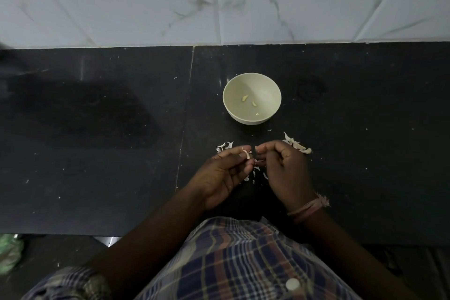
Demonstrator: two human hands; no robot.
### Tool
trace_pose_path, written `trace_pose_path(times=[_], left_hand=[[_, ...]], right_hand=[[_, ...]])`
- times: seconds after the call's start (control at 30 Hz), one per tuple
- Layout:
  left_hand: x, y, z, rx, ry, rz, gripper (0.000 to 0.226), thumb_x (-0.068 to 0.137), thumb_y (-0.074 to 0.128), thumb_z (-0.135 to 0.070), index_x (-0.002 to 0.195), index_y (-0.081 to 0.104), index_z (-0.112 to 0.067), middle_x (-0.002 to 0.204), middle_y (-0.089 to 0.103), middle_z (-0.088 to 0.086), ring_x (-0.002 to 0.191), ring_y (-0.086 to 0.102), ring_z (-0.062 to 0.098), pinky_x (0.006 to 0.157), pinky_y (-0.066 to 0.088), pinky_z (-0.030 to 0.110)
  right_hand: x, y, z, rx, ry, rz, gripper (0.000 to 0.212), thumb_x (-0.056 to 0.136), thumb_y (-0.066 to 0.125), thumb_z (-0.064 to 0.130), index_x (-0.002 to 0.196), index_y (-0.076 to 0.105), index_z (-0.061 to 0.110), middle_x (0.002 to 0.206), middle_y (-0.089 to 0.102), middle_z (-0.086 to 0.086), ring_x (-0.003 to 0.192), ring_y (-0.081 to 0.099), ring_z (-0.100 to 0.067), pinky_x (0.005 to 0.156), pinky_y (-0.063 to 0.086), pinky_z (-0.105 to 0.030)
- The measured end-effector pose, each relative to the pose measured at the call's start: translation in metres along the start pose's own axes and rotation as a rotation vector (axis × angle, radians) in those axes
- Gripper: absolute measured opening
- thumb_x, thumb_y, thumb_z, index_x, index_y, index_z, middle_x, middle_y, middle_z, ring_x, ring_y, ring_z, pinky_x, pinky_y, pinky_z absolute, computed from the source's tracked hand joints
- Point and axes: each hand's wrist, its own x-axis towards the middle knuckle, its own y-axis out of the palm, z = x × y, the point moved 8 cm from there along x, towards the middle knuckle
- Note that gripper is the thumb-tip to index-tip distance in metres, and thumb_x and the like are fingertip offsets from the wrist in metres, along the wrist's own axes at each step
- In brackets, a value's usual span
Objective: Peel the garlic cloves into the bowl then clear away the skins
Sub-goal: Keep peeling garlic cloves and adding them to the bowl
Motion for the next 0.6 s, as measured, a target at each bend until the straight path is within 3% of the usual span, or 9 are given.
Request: trace_pose_path(times=[0.1,0.2,0.27,0.33,0.37,0.47,0.6], left_hand=[[-0.001,0.001,0.000,-0.009,0.004,-0.002,0.020,0.098,0.057,-0.002,0.114,0.070,-0.002,0.087,0.074,0.010,0.076,0.072,0.012,0.070,0.060,0.020],[-0.001,0.000,0.000,-0.014,0.005,0.001,0.021,0.098,0.058,-0.006,0.115,0.070,-0.001,0.087,0.072,0.010,0.076,0.071,0.011,0.070,0.060,0.020],[-0.001,-0.001,0.000,-0.012,0.008,-0.004,0.021,0.098,0.058,-0.007,0.115,0.070,-0.001,0.086,0.072,0.009,0.075,0.071,0.011,0.069,0.059,0.019],[-0.001,-0.001,0.000,-0.017,0.007,-0.002,0.021,0.099,0.057,-0.007,0.114,0.070,-0.002,0.085,0.072,0.009,0.075,0.070,0.011,0.069,0.060,0.019],[-0.001,-0.002,0.000,-0.021,0.005,-0.003,0.020,0.100,0.057,-0.007,0.114,0.071,-0.002,0.085,0.071,0.009,0.074,0.070,0.011,0.069,0.060,0.019],[-0.001,-0.004,0.001,-0.026,0.000,-0.019,0.019,0.100,0.056,-0.007,0.106,0.074,-0.003,0.081,0.070,0.008,0.070,0.068,0.010,0.065,0.059,0.019],[0.000,-0.005,0.001,-0.030,0.007,-0.028,0.021,0.099,0.057,-0.006,0.096,0.077,-0.007,0.083,0.071,0.006,0.068,0.067,0.008,0.063,0.058,0.017]], right_hand=[[0.000,0.002,0.002,-0.048,-0.034,-0.001,0.012,0.096,0.056,0.036,0.098,0.066,0.028,0.086,0.072,0.008,0.082,0.071,-0.009,0.074,0.060,-0.045],[0.000,-0.002,0.006,-0.168,-0.076,-0.010,0.032,0.098,0.057,0.046,0.083,0.067,0.019,0.074,0.069,0.005,0.071,0.067,-0.007,0.067,0.055,-0.035],[-0.001,-0.004,0.010,-0.200,-0.094,-0.014,0.029,0.097,0.063,0.039,0.081,0.070,0.016,0.073,0.069,0.008,0.072,0.065,-0.002,0.065,0.049,-0.021],[-0.001,-0.003,0.010,-0.161,-0.099,-0.004,0.005,0.092,0.072,0.023,0.092,0.071,0.018,0.087,0.071,0.013,0.085,0.065,0.005,0.074,0.048,-0.010],[-0.001,-0.002,0.011,-0.152,-0.102,0.008,0.007,0.090,0.074,0.017,0.095,0.070,0.019,0.093,0.071,0.014,0.090,0.065,0.007,0.077,0.047,-0.007],[-0.002,0.001,0.017,-0.132,-0.154,0.047,0.017,0.089,0.073,0.010,0.098,0.070,0.023,0.098,0.069,0.013,0.095,0.064,0.002,0.081,0.048,-0.010],[-0.005,0.005,0.035,-0.115,-0.323,0.123,0.015,0.091,0.070,0.005,0.100,0.076,0.016,0.099,0.070,0.009,0.097,0.065,-0.004,0.086,0.050,-0.017]])
